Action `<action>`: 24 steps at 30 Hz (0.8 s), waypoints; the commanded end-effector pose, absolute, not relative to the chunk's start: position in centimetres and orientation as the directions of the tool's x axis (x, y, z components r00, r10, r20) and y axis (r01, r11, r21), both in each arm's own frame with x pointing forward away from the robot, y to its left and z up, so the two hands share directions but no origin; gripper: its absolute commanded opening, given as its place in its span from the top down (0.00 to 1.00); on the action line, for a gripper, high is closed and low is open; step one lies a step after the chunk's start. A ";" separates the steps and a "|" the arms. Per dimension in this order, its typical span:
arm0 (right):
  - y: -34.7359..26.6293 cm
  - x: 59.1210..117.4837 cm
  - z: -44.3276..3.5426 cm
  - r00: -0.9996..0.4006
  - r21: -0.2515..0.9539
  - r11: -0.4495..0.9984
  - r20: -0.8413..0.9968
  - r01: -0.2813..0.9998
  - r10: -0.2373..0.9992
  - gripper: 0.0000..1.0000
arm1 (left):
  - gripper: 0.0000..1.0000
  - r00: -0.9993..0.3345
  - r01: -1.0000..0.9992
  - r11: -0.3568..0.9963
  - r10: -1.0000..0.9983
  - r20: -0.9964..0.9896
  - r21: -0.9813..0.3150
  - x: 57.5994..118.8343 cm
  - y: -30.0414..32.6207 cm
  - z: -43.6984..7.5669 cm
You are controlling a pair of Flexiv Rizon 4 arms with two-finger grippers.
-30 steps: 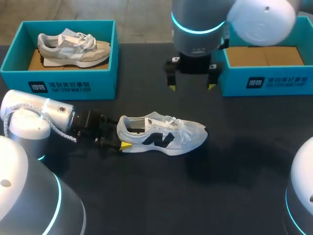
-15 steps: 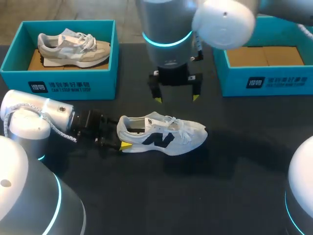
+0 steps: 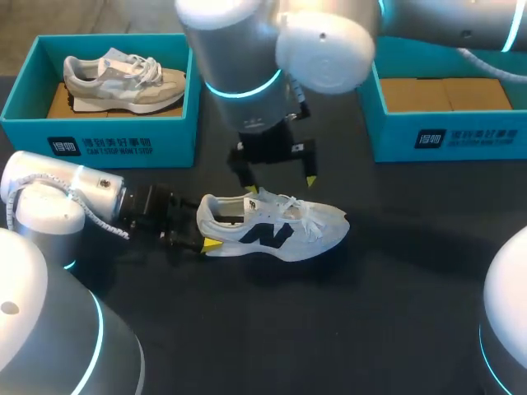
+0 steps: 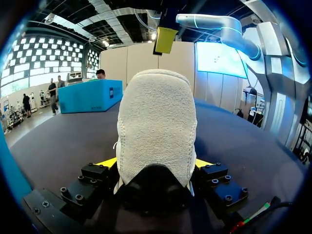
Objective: Take the shoe out of the shoebox, open the shoe tongue, remove and reinsert the insole, then place the shoe into the shoebox
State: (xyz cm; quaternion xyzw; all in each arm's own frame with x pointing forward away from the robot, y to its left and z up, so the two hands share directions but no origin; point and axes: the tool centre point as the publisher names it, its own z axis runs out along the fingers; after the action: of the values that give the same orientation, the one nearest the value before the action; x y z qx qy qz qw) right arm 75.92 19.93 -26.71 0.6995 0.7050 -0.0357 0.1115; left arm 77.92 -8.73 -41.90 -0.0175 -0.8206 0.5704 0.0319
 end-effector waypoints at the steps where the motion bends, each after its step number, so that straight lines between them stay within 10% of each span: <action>1: 21.1 76.1 -27.7 -0.004 0.103 0.030 -0.246 0.994 0.969 0.00 | 1.00 -0.997 -0.007 0.349 0.066 0.032 -0.937 78.0 -8.7 -42.3; 24: 24.3 76.5 -31.8 -0.036 0.111 0.074 -0.312 0.991 0.949 0.00 | 1.00 -0.997 -0.007 0.349 0.066 0.032 -0.937 78.0 -8.7 -42.3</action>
State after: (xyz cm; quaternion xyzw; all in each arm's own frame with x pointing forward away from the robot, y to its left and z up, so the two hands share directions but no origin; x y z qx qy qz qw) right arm 76.34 23.45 -31.10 0.6773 0.7180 -0.0607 0.1485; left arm 77.92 -8.74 -41.90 -0.0176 -0.8205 0.5704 0.0319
